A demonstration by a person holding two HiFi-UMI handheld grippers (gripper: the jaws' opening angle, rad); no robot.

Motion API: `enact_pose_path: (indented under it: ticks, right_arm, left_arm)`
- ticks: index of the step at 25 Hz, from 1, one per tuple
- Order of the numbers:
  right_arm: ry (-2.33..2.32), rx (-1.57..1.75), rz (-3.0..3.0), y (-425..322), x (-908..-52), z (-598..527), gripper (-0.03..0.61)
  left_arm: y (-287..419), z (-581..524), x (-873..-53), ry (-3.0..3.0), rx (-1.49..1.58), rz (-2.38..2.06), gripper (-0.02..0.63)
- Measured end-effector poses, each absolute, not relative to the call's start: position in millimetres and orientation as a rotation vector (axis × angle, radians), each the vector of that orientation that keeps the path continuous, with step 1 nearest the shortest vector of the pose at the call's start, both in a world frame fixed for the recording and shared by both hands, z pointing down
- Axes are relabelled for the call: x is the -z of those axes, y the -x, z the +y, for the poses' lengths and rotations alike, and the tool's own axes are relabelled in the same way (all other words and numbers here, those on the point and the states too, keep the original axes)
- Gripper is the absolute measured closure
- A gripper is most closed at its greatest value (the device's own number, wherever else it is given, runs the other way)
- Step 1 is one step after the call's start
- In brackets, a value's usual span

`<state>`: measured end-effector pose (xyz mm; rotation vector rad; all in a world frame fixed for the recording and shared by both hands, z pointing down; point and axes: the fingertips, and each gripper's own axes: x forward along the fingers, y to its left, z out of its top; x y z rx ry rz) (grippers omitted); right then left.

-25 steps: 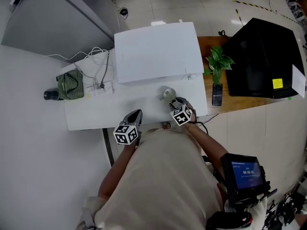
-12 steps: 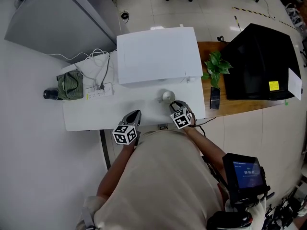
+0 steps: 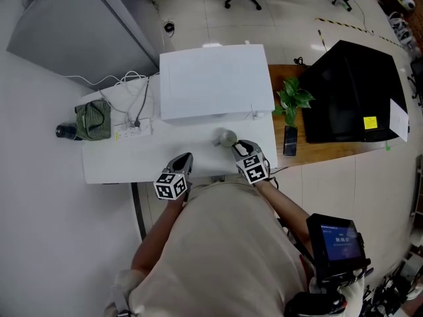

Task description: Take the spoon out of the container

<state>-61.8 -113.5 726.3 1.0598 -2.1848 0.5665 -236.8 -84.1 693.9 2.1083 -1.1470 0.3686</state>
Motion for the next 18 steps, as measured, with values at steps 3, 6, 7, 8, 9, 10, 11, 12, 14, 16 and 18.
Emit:
enact_pose_path:
  ticks: [3, 6, 7, 8, 9, 10, 11, 12, 14, 16, 18]
  right_arm:
    - [-1.078, -0.564, -2.214, 58.6, -703.5, -116.1, 0.453]
    - [-1.112, -0.539, -2.239, 50.5, -685.5, -119.3, 0.453]
    - [-1.124, -0.536, -2.243, 47.1, -681.0, -120.9, 0.453]
    - [-1.133, -0.536, -2.243, 43.4, -677.1, -122.4, 0.453]
    - [-1.141, -0.535, -2.239, 39.3, -674.6, -124.0, 0.453]
    - [-1.149, -0.533, -2.234, 35.0, -673.6, -126.0, 0.453]
    - [-1.158, -0.532, -2.228, 30.5, -674.2, -128.1, 0.453]
    - [-1.165, -0.53, -2.22, 25.9, -676.7, -130.4, 0.452]
    - [-1.171, -0.526, -2.197, 17.4, -686.8, -134.8, 0.453]
    - [-1.165, -0.525, -2.166, 10.9, -702.3, -138.9, 0.453]
    - [-1.156, -0.532, -2.135, 6.5, -718.7, -143.1, 0.452]
  left_arm:
    - [235.0, -87.1, -693.9, -2.112, -0.359, -1.145, 0.614]
    - [233.0, -87.1, -692.3, -2.116, -0.355, -1.142, 0.614]
    - [232.1, -87.8, -692.2, -2.118, -0.354, -1.141, 0.614]
    - [231.1, -88.6, -692.3, -2.119, -0.353, -1.141, 0.614]
    - [230.2, -89.4, -692.6, -2.119, -0.352, -1.141, 0.614]
    - [229.5, -90.0, -692.9, -2.118, -0.351, -1.142, 0.614]
    - [228.6, -90.6, -693.1, -2.117, -0.35, -1.143, 0.614]
    - [227.7, -91.0, -693.1, -2.117, -0.348, -1.144, 0.614]
    - [226.7, -91.2, -692.8, -2.116, -0.346, -1.145, 0.614]
    - [226.8, -90.6, -693.1, -2.114, -0.347, -1.148, 0.614]
    - [227.5, -89.8, -693.9, -2.109, -0.35, -1.153, 0.614]
